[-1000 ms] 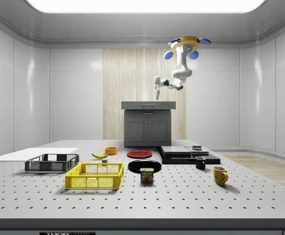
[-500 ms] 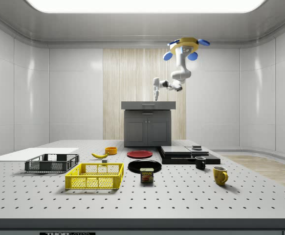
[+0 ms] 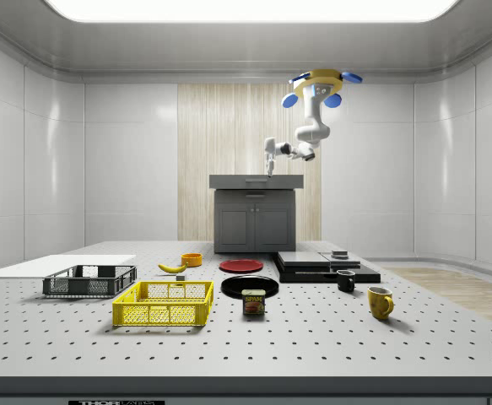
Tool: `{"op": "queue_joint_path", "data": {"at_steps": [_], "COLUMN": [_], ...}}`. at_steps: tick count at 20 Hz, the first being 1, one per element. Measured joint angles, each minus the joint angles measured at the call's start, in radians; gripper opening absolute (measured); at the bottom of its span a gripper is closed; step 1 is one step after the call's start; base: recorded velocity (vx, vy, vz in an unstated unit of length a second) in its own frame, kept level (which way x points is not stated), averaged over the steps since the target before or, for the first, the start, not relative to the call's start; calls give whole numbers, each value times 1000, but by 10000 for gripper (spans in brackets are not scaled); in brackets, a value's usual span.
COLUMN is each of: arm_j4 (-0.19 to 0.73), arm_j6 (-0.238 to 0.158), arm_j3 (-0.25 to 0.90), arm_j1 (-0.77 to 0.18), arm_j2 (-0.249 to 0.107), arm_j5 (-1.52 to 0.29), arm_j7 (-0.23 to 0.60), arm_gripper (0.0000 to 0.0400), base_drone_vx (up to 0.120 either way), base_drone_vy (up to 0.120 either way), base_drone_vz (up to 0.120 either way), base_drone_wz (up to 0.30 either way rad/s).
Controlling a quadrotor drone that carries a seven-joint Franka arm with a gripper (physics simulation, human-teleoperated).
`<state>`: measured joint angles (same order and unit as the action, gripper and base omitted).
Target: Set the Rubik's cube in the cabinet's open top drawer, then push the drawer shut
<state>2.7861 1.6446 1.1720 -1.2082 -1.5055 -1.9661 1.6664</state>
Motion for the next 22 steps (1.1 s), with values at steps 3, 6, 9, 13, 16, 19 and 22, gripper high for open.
{"op": "queue_joint_path", "data": {"at_steps": [3, 6, 9, 13, 16, 19, 22], "arm_j4": [0, 0, 6, -48, -185, -310, -399], "arm_j6": [0, -1, -46, -538, -835, -1004, -1096], "arm_j3": [0, 0, 16, 39, -21, -77, -113], "arm_j1": [2, 4, -17, -425, -743, -961, -1089], "arm_j2": [0, 1, -37, -147, -136, -108, -86], "arm_j5": [0, 0, -34, -69, 11, 89, 145], "arm_j7": [-2, -4, 15, 443, 641, 752, 814], "arm_gripper": [400, 400, 400, 400, 400, 400, 300], "base_drone_vx": [0, 0, 0, 0, 0, 0, 0], "base_drone_vy": [0, 0, 0, 0, 0, 0, 0], "base_drone_vz": [0, 0, 0, 0, 0, 0, 0], "base_drone_wz": [0, 0, 0, 0, 0, 0, 0]}}
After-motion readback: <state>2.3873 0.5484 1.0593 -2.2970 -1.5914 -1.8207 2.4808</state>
